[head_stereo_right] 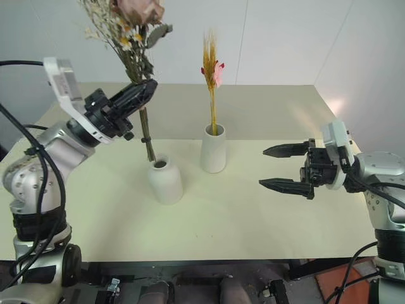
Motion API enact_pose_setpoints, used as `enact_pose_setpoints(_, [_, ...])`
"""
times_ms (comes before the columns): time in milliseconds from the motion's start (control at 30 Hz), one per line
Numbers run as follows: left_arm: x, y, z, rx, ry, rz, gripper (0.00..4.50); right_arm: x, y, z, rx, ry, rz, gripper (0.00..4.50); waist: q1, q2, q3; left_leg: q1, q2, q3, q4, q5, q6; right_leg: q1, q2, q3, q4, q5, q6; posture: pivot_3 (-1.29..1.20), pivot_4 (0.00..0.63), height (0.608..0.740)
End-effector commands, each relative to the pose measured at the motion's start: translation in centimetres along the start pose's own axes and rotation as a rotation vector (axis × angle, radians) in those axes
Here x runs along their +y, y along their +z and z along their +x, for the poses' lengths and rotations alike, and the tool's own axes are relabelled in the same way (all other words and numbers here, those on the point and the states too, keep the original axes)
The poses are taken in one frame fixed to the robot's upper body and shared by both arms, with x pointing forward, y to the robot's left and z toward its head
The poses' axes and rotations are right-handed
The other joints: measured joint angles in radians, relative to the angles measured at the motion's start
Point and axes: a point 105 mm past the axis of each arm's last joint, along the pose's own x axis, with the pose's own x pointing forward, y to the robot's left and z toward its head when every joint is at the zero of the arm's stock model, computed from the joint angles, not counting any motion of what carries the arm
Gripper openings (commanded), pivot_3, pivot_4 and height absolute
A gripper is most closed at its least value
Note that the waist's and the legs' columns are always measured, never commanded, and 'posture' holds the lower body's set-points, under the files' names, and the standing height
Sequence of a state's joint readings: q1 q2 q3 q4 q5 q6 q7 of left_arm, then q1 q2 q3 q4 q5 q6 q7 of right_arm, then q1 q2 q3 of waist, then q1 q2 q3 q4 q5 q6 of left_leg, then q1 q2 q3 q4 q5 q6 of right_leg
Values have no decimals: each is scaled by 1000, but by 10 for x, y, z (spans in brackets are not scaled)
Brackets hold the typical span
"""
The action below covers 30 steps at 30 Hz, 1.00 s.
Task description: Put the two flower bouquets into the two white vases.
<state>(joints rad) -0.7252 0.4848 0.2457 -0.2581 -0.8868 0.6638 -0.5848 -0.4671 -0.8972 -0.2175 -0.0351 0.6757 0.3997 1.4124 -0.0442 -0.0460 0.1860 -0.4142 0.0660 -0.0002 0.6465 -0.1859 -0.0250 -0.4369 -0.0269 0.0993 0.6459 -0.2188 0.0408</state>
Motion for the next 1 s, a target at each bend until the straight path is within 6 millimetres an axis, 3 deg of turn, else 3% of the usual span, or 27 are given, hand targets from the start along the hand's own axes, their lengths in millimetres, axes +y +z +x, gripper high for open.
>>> enact_pose_setpoints(33, [2,-2,1,-16,-4,39,121,1,14,-5,-13,-12,-50,4500,0,0,0,0,0,0,0,0,0,0,0,0,0,0,0,0,150,740])
enact_pose_setpoints(333, [14,-19,2,-41,68,49,121,5,14,-6,-12,-15,-51,4500,2,0,0,0,0,0,0,0,0,0,0,0,0,0,0,0,150,740])
enact_pose_setpoints(633, [-5,-36,-5,18,-2,18,121,6,14,-8,-5,-20,-49,4500,0,0,0,0,0,0,1,0,0,0,0,0,0,0,0,0,150,740])
enact_pose_setpoints(833, [-6,-39,-18,58,16,23,2075,5,11,-7,2,-21,-45,4500,0,0,0,0,0,0,0,0,0,0,0,0,0,0,0,0,150,740])
enact_pose_setpoints(1000, [-9,-44,-42,127,44,22,3731,6,10,-8,3,-23,-45,4500,-2,0,0,0,0,0,0,0,0,0,0,0,0,0,0,0,150,740])
